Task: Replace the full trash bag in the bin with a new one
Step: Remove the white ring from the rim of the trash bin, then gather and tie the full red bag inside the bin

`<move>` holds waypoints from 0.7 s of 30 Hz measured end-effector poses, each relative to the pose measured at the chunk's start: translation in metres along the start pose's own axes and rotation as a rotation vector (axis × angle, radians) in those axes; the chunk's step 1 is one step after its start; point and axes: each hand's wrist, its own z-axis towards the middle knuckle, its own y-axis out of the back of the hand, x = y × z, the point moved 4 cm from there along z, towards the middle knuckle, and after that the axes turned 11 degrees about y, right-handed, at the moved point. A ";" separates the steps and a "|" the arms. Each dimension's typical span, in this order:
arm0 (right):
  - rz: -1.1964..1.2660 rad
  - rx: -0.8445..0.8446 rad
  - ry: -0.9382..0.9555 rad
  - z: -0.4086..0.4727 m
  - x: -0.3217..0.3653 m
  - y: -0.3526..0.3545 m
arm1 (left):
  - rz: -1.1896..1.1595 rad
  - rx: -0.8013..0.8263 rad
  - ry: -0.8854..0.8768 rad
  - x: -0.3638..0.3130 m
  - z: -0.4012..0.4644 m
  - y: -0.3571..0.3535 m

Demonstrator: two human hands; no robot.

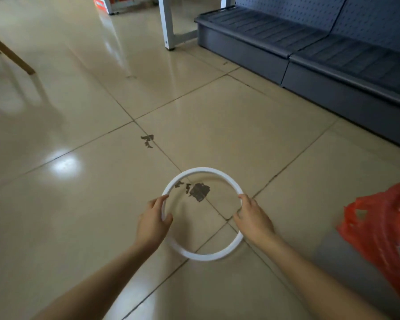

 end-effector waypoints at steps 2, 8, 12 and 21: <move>0.004 0.040 -0.039 -0.002 -0.003 -0.011 | 0.041 0.086 0.054 0.003 0.001 -0.012; -0.004 0.185 -0.049 -0.006 -0.007 -0.024 | 0.081 0.211 0.134 0.008 0.005 -0.026; -0.223 0.019 0.030 -0.005 0.004 0.007 | 0.148 0.073 0.028 -0.010 0.003 -0.015; -0.396 -0.366 0.222 -0.024 0.061 0.139 | 0.323 -0.152 -0.632 -0.138 -0.003 0.075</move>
